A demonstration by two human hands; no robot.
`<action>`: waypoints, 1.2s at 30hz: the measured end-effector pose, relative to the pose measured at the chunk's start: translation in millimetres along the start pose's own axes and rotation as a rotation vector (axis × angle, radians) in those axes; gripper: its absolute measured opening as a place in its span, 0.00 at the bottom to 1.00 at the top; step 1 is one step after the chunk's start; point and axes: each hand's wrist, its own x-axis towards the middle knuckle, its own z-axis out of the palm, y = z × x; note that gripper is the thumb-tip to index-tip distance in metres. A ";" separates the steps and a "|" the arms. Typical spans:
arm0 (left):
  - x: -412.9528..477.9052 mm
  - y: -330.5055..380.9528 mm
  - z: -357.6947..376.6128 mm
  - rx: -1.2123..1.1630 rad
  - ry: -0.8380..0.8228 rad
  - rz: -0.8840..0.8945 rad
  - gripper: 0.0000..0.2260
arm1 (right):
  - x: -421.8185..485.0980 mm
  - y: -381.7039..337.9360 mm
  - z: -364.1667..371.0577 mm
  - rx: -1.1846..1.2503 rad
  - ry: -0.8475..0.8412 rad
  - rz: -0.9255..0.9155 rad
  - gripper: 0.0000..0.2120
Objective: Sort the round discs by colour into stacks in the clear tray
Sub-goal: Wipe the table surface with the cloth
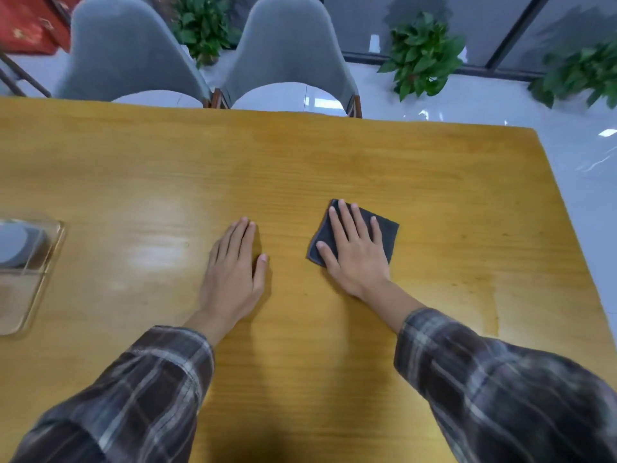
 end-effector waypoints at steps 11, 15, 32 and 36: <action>-14.2 2.1 -4.2 -0.058 -0.077 -0.008 0.26 | -112.4 -52.5 18.4 -0.004 -0.027 -0.256 0.33; -45.6 6.4 -10.0 -0.042 -0.099 -0.006 0.26 | -166.2 -38.5 21.8 -0.017 -0.054 -0.359 0.33; -92.3 -18.0 -31.2 -0.056 -0.317 -0.139 0.34 | -176.8 -100.0 36.8 -0.005 -0.044 -0.320 0.34; -92.2 -19.9 -28.5 -0.067 -0.301 -0.140 0.33 | -204.2 -113.8 41.0 -0.003 -0.068 -0.436 0.34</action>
